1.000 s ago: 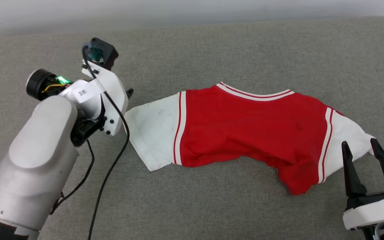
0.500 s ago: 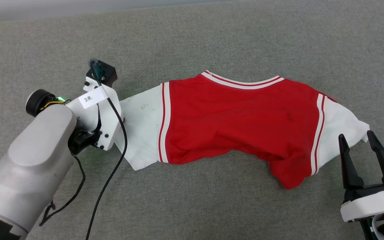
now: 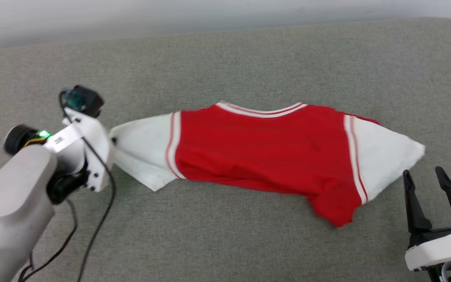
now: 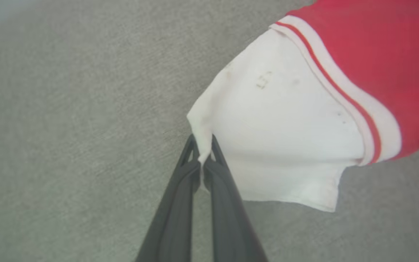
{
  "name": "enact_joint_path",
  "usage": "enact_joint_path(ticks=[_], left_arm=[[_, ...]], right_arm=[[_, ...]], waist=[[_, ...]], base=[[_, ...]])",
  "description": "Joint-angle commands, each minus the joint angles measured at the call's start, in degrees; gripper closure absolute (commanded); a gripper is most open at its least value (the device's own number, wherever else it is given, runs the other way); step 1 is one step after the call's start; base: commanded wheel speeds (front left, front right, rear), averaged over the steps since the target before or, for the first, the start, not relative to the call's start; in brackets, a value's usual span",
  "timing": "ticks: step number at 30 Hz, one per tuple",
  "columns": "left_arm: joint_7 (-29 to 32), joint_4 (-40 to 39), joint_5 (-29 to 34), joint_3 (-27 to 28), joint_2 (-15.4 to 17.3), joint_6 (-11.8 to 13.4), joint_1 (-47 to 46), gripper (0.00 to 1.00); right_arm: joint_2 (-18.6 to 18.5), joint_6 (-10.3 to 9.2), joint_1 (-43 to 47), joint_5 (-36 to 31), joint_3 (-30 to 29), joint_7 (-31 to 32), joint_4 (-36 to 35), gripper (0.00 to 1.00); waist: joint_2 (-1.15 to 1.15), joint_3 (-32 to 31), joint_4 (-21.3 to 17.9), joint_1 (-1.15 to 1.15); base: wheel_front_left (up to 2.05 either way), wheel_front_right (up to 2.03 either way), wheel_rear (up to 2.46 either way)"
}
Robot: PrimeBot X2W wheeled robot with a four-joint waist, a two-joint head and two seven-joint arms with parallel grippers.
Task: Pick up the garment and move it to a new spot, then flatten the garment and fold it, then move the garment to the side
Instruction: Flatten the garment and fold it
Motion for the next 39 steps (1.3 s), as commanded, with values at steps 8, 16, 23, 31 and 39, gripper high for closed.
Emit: enact_joint_path(ticks=[8,16,23,31,39], left_arm=[[0.16,0.81,-2.13,1.35,4.25,3.29,6.35,1.00],[-2.10,3.68,-3.03,1.08,2.00,3.81,8.94,0.95],[-15.62,3.13,0.22,3.15,0.69,6.89,9.11,0.00],[-30.93,-2.40,2.70,5.98,-1.12,13.61,13.73,0.00],[-40.08,-9.31,5.28,8.76,-2.35,20.83,17.48,0.00]], right_arm=[[-0.69,-0.06,0.47,0.68,0.31,0.05,0.67,0.00],[-1.59,-0.06,-0.66,1.50,0.16,0.47,1.33,0.00],[-4.05,-0.06,-2.64,2.66,-0.61,1.78,0.16,0.00],[-12.62,-0.06,-8.70,6.71,1.58,7.78,-0.94,0.00],[-25.50,-0.05,-15.71,16.98,11.39,25.02,-1.07,0.00]], waist=[[0.00,-0.17,0.64,0.00],[0.00,-0.03,0.44,0.00],[0.00,-2.09,1.24,0.00],[0.00,-3.87,3.05,0.00],[0.00,-2.97,5.84,0.00]], base=[[0.00,0.00,0.00],[0.00,0.00,0.00],[0.00,0.00,0.00],[0.00,0.00,0.00],[0.00,0.00,0.00]])
